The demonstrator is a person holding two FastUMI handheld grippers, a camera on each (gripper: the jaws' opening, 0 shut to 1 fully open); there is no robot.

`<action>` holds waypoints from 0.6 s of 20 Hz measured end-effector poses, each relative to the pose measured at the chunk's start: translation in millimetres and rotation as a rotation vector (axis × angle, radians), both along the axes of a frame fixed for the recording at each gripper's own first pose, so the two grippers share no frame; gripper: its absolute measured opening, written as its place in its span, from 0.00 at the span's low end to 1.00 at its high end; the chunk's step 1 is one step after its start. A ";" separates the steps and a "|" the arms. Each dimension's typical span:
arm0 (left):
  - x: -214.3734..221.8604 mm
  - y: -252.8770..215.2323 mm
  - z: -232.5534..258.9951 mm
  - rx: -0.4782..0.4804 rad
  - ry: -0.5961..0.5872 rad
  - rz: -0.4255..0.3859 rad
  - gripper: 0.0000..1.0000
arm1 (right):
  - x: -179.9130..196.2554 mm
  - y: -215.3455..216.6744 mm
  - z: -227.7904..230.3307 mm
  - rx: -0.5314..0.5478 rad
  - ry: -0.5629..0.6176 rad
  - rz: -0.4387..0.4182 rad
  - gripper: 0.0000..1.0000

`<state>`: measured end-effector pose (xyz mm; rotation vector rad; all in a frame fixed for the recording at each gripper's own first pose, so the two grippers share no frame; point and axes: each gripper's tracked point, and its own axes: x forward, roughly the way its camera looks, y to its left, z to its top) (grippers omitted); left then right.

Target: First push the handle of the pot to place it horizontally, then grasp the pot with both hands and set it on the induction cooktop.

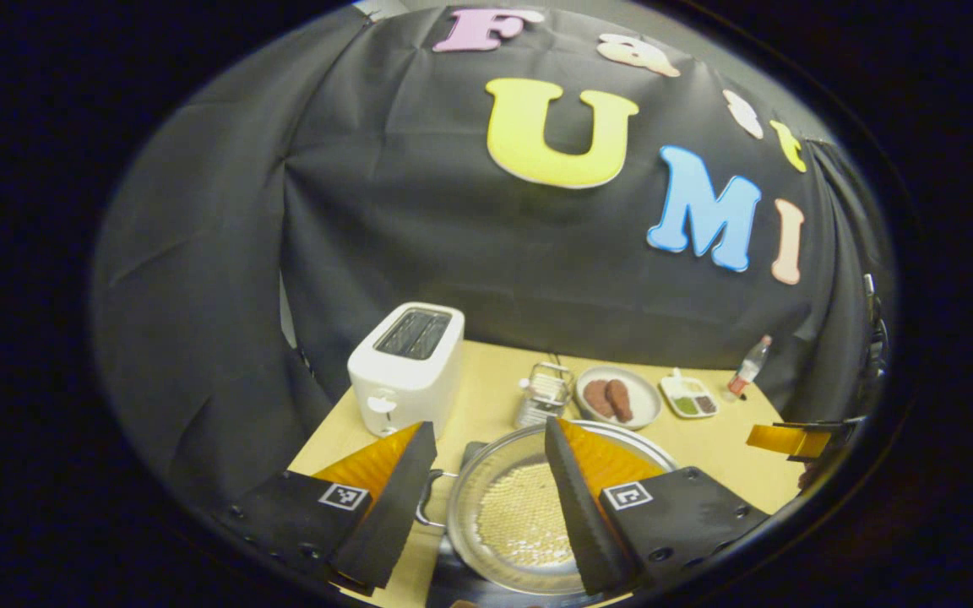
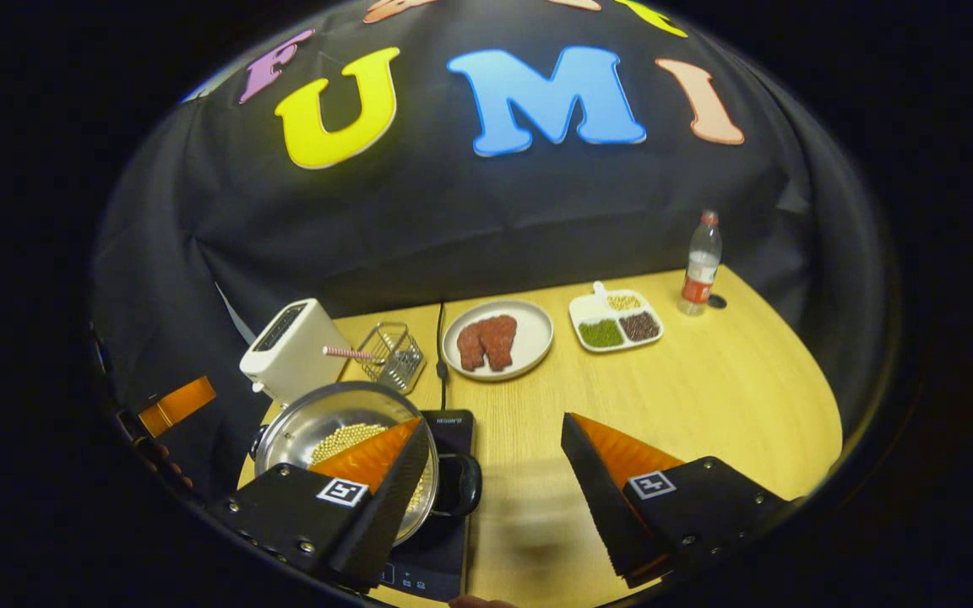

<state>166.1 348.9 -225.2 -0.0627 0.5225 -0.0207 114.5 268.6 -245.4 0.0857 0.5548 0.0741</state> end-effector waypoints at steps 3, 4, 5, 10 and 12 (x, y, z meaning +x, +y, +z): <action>-12.8 -62.9 62.2 -0.021 -0.125 -0.017 0.86 | -8.8 -29.8 56.7 -0.009 -0.124 -0.010 0.96; -18.3 -88.4 83.4 -0.045 -0.163 -0.025 0.86 | -13.6 -38.6 71.9 -0.008 -0.147 -0.013 0.96; -24.6 -111.3 101.7 -0.056 -0.195 -0.032 0.85 | -17.8 -47.2 87.0 -0.012 -0.169 -0.009 0.96; -50.9 -200.4 156.6 -0.034 -0.282 -0.049 0.85 | -38.3 -96.1 165.9 -0.006 -0.320 -0.043 0.96; -59.0 -226.8 176.5 -0.037 -0.328 -0.057 0.87 | -48.3 -118.1 191.5 0.000 -0.364 -0.052 0.95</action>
